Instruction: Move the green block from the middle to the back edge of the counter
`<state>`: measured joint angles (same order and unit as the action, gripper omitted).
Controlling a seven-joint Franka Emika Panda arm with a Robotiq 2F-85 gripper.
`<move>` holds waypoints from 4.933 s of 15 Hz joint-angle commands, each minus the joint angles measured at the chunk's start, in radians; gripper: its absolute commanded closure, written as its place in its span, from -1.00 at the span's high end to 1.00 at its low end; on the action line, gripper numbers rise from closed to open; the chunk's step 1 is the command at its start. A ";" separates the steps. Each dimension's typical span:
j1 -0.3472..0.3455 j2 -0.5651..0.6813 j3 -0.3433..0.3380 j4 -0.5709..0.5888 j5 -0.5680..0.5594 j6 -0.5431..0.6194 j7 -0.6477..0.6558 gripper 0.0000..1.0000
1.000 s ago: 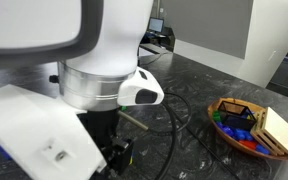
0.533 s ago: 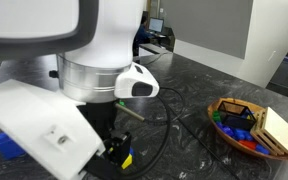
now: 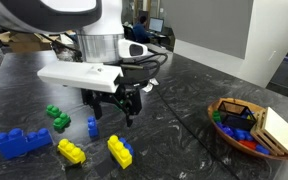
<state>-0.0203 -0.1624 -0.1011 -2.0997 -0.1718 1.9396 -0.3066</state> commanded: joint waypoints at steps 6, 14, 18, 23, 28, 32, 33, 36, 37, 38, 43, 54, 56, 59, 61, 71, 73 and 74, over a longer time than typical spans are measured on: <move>0.015 0.137 0.069 0.110 -0.075 0.056 0.056 1.00; 0.020 0.162 0.068 0.131 -0.034 0.133 -0.024 1.00; 0.049 0.288 0.115 0.256 0.015 0.217 -0.189 1.00; 0.068 0.486 0.203 0.496 0.051 0.144 -0.403 1.00; 0.057 0.661 0.244 0.728 0.065 -0.001 -0.654 1.00; 0.074 0.628 0.224 0.650 0.052 0.078 -0.566 1.00; 0.075 0.625 0.224 0.650 0.052 0.078 -0.565 1.00; 0.075 0.625 0.224 0.650 0.052 0.078 -0.565 1.00; 0.080 0.634 0.225 0.658 0.042 0.065 -0.574 1.00; 0.082 0.647 0.232 0.667 0.044 0.061 -0.592 1.00; 0.096 0.729 0.245 0.696 0.030 0.057 -0.653 1.00; 0.094 0.844 0.238 0.778 0.023 0.098 -0.677 1.00; 0.080 0.858 0.246 0.790 0.046 0.103 -0.680 1.00; 0.066 0.876 0.249 0.814 0.072 0.093 -0.677 1.00; 0.059 0.884 0.250 0.824 0.087 0.088 -0.675 1.00; 0.059 0.909 0.248 0.845 0.102 0.066 -0.662 0.47; 0.056 0.911 0.251 0.848 0.107 0.064 -0.665 0.19; 0.056 0.913 0.252 0.849 0.110 0.064 -0.665 0.07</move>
<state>0.0449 0.7315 0.1379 -1.2887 -0.0823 2.0349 -0.9672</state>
